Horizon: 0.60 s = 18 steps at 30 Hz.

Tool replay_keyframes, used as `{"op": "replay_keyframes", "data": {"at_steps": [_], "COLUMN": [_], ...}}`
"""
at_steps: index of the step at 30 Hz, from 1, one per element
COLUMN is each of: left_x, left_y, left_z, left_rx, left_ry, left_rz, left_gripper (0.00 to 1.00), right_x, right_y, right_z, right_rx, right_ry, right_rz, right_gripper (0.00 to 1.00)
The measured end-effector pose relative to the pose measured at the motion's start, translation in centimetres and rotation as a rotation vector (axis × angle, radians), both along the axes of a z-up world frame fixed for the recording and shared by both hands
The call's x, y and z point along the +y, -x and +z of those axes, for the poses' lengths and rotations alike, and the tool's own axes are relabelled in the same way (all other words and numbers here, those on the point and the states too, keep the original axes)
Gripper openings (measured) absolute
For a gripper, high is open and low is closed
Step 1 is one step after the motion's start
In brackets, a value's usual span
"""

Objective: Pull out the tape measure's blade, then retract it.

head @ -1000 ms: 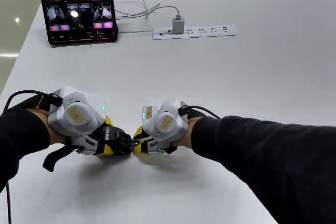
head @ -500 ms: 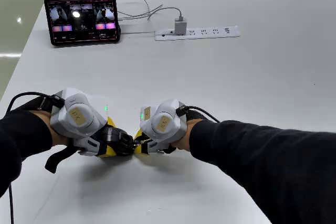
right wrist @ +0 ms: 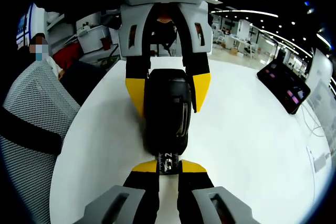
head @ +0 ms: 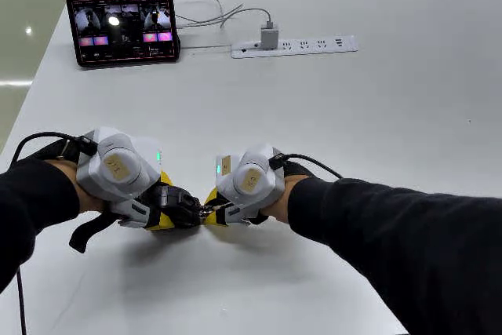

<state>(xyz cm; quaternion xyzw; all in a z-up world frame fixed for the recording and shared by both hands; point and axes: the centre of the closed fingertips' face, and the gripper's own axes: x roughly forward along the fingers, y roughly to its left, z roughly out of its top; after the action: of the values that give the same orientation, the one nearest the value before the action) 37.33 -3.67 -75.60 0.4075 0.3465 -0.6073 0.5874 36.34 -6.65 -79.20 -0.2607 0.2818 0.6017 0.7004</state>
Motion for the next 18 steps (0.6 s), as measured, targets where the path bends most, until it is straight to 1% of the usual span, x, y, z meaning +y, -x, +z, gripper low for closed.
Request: {"op": "replay_keyframes", "data": {"at_steps": [7,15,18], "left_x": [0.01,0.08,0.06], "left_y": [0.01,-0.08,-0.06], "left_z": [-0.01,-0.04,-0.04], "left_rx": [-0.005,0.0,-0.003], "left_ry": [-0.001,0.0,-0.004], "left_rz": [-0.004,-0.002,-0.003], "left_gripper": [0.3,0.3,0.3], "right_x": [-0.31,-0.75,-0.79], "right_y": [0.08,0.11,0.11], "right_z": [-0.06,-0.07,-0.09], "right_rx": [0.02,0.015,0.016], "right_ry": [-0.005,0.007,0.009], "right_rz": [-0.012,-0.014,-0.017], "right_gripper": [0.08,0.09,0.09]}}
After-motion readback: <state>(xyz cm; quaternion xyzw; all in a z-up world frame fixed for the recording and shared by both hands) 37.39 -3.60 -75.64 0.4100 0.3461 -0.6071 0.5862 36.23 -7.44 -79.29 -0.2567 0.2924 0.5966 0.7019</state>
